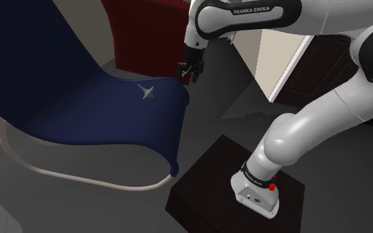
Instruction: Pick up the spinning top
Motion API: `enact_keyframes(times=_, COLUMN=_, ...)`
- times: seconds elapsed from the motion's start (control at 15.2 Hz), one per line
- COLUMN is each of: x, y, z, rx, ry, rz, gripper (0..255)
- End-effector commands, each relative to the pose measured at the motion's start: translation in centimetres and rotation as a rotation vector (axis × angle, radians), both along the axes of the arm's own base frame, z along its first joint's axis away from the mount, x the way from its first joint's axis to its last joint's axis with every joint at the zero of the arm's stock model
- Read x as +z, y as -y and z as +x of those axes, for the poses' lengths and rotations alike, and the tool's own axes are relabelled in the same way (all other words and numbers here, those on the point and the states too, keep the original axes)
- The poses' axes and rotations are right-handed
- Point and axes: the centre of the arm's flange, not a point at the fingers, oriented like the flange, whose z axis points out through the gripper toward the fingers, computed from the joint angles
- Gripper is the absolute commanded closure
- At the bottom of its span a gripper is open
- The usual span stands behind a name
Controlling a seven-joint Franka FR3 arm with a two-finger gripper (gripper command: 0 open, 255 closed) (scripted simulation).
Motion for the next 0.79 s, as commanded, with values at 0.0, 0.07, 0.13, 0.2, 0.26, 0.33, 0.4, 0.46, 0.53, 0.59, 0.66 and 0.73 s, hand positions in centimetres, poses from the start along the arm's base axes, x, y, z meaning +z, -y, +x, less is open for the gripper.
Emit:
enact_keyframes(times=0.0, x=-1.1, y=-0.2, z=2.3, rx=0.005, ry=0.009, rz=0.018, gripper=0)
enact_keyframes(times=0.07, x=-1.7, y=-0.4, z=3.3, rx=0.007, ry=0.012, rz=0.026, gripper=0)
enact_keyframes(times=0.13, x=-2.3, y=-0.6, z=4.4, rx=0.010, ry=0.016, rz=0.035, gripper=0)
enact_keyframes(times=0.2, x=-2.9, y=-0.9, z=5.5, rx=0.012, ry=0.020, rz=0.044, gripper=0)
enact_keyframes(times=0.26, x=-3.5, y=-1.1, z=6.6, rx=0.015, ry=0.023, rz=0.053, gripper=0)
enact_keyframes(times=0.33, x=-4.0, y=-1.4, z=7.6, rx=0.017, ry=0.027, rz=0.061, gripper=0)
enact_keyframes(times=0.4, x=-4.6, y=-1.6, z=8.7, rx=0.020, ry=0.031, rz=0.070, gripper=0)
enact_keyframes(times=0.46, x=-5.2, y=-1.9, z=9.8, rx=0.022, ry=0.035, rz=0.079, gripper=0)
enact_keyframes(times=0.53, x=-5.7, y=-2.1, z=10.9, rx=0.025, ry=0.038, rz=0.087, gripper=0)
enact_keyframes(times=0.59, x=-6.3, y=-2.4, z=11.9, rx=0.027, ry=0.042, rz=0.096, gripper=0)
enact_keyframes(times=0.66, x=-6.8, y=-2.7, z=13.0, rx=0.030, ry=0.046, rz=0.105, gripper=0)
enact_keyframes(times=0.73, x=-7.3, y=-3.0, z=14.1, rx=0.032, ry=0.049, rz=0.114, gripper=0)
